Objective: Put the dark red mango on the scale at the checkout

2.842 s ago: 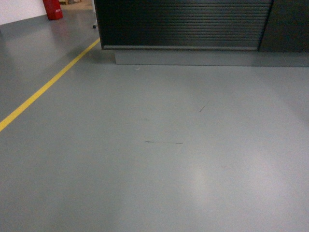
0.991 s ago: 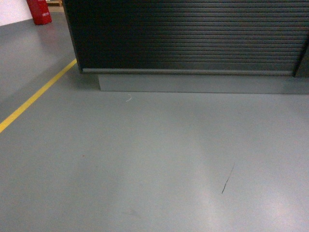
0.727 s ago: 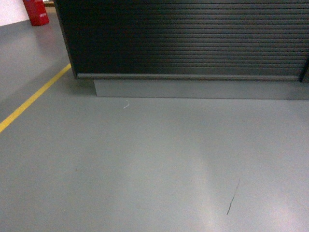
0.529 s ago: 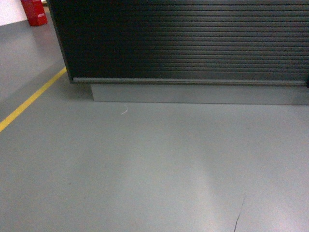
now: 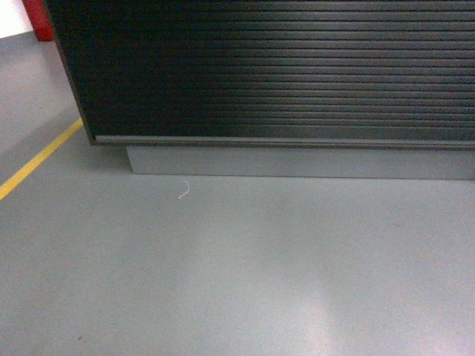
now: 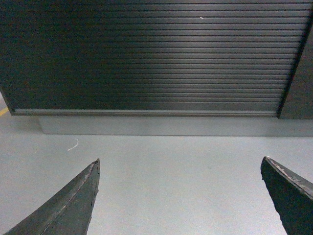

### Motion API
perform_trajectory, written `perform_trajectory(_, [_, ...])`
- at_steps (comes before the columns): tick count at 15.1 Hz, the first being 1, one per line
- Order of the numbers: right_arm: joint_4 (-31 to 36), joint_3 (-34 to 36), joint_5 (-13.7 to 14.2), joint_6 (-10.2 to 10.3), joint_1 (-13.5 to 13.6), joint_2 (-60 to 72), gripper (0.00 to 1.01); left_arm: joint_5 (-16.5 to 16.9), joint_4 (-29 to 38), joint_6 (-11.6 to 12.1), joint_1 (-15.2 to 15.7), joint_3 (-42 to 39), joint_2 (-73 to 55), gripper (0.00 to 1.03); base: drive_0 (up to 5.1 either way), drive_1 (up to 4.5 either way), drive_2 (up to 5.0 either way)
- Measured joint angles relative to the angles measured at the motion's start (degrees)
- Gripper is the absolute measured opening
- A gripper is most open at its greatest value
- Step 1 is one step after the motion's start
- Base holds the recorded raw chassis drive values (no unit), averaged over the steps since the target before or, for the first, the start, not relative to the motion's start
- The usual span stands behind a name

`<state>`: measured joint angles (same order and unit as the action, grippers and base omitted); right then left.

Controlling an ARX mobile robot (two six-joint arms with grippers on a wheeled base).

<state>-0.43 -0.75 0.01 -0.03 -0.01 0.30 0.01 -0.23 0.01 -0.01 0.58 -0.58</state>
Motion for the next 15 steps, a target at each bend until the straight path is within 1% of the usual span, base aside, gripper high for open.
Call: perform_trajectory(15, [0.1,0.0,0.0,0.0,0.0,0.0,0.98,0.0,-0.1,0.0,0.0,0.0,0.0,0.98,0.0,4.35,-4.3])
